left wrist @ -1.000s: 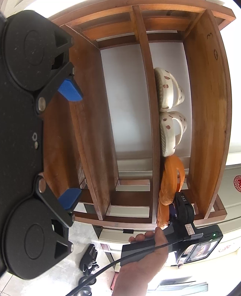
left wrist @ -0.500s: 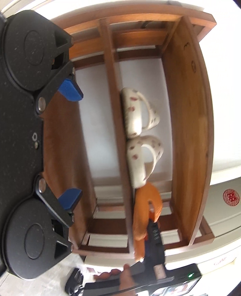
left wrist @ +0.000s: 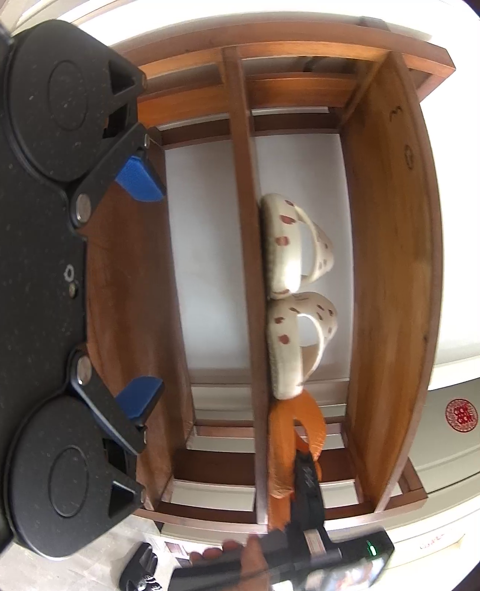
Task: Organize scattered shoes
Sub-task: 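Open the right gripper and release the orange slides on the shelf, then insert the right gripper fingers into the grey sneakers and grasp them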
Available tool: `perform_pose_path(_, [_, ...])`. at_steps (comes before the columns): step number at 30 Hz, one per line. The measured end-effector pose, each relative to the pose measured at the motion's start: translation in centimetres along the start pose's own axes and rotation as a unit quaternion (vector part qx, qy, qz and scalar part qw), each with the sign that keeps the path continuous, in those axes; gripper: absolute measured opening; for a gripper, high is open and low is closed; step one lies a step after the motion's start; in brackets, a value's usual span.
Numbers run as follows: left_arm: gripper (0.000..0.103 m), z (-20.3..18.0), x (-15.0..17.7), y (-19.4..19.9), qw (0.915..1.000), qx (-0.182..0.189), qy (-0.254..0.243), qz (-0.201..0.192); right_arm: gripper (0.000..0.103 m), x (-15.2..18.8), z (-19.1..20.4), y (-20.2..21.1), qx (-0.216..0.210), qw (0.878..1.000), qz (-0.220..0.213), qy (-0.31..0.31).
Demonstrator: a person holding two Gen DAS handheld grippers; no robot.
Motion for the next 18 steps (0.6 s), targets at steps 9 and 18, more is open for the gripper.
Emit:
perform_pose_path(9, [0.102,-0.6,1.3,0.0,0.9998,0.013,-0.017,0.004,0.102,4.2,0.2,10.1,-0.035,0.997,-0.061,-0.015])
perform_pose_path(18, [0.102,-1.2,3.7,1.4,0.9966,0.038,-0.073,0.001,0.102,23.1,4.9,16.6,-0.281,0.925,0.233,-0.102])
Point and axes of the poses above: each gripper's, at about its wrist camera, not at the fingertips, and y roughly against the way its jaws point, z to its left, x to its underside, the point moved 6 cm from there along -y, roughly the way its jaws point, and after that the axes turned 9 degrees about -x, right-handed, at the moved point
